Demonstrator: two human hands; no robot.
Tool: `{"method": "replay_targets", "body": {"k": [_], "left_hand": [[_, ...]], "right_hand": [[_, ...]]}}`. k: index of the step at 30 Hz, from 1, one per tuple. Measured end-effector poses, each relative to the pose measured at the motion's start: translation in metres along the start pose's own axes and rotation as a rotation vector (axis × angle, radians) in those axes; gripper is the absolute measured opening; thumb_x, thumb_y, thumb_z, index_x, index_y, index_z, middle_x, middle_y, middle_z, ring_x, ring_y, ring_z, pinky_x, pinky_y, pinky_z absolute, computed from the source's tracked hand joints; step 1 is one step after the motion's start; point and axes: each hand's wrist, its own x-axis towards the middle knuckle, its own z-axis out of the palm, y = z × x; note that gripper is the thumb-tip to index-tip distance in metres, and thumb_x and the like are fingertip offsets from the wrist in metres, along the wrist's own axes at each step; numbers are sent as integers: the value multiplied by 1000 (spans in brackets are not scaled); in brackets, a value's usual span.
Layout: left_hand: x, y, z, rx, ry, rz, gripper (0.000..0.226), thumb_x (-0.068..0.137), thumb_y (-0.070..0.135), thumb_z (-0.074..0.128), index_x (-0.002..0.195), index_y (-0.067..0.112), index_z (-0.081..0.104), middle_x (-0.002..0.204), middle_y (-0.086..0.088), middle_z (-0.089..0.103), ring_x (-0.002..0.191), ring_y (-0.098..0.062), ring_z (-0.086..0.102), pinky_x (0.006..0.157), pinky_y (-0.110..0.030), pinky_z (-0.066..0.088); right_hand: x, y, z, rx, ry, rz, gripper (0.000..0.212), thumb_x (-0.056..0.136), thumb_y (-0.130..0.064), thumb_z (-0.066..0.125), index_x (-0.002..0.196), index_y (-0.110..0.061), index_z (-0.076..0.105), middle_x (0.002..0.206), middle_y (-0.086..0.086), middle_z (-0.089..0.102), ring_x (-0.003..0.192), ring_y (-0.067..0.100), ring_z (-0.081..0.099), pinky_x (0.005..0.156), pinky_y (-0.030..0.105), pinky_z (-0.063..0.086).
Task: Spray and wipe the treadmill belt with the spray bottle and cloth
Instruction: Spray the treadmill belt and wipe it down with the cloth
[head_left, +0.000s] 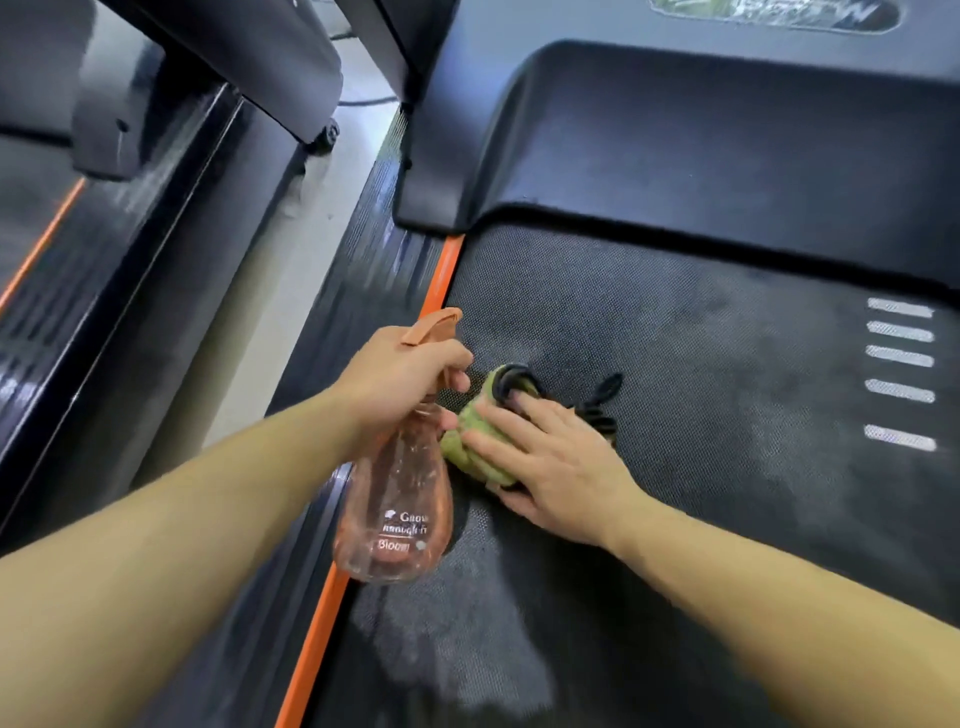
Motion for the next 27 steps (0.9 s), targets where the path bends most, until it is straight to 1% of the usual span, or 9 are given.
{"method": "replay_targets", "body": {"k": [2,4,8,11,15,20,22,24,27], "left_hand": [[-2,-2,3,15,-29,8,10,91,16,70,97,11,75,79,-8,71,47,-26,60,55,-31,51],[-5,-4,4,53,-38,5,6,92,17,69,95,16,74,79,-7,70,45,-25,60,48,-26,49],[-9,-9,-4,114,-32,24,7,94,20,69,95,13,69,87,-6,72,46,-25,64,44,-24,48],[-11,-9,-2,123,-16,54,12,86,25,73,94,15,72,90,-5,73,48,-28,64,57,-32,51],[-7,-2,26,192,-49,81,22,87,20,72,97,1,72,89,-6,71,47,-29,64,63,-35,49],[6,17,87,383,-216,176,36,73,30,68,90,-2,69,84,-28,64,51,-31,69,53,-37,55],[12,23,112,470,-236,192,23,82,25,71,90,3,72,73,-13,63,48,-24,70,47,-27,54],[15,28,134,547,-232,218,14,88,21,71,92,8,73,68,-2,61,46,-21,71,52,-31,57],[20,33,157,665,-238,261,14,90,26,71,85,13,67,70,-6,70,51,-22,75,54,-32,57]], "right_hand": [[15,34,-3,-46,-35,-24,59,90,-53,54,144,-27,53,151,2,52,133,34,51,108,46,46],[55,77,-15,-73,87,154,60,92,-53,51,144,-24,54,151,5,52,134,36,52,107,49,47],[103,105,-38,-27,131,505,56,98,-49,51,148,-24,48,157,6,44,139,36,42,114,46,36],[55,70,-25,-103,160,253,58,92,-47,52,143,-19,55,150,11,52,125,40,52,107,47,45],[-65,52,-27,-136,-108,-72,68,87,-52,60,150,-28,46,158,3,44,135,37,48,111,47,43],[-176,91,-49,-160,-132,117,76,85,-51,67,153,-29,43,162,4,38,138,39,48,110,53,44],[-210,95,-50,-122,-86,245,74,87,-49,66,154,-28,43,162,5,37,138,41,47,106,56,46],[-229,86,-44,-102,-8,358,71,87,-49,64,152,-28,44,161,6,39,135,44,49,105,56,45],[-230,73,-35,-80,103,480,66,84,-46,64,145,-24,54,155,7,47,133,44,50,105,55,44]]}}
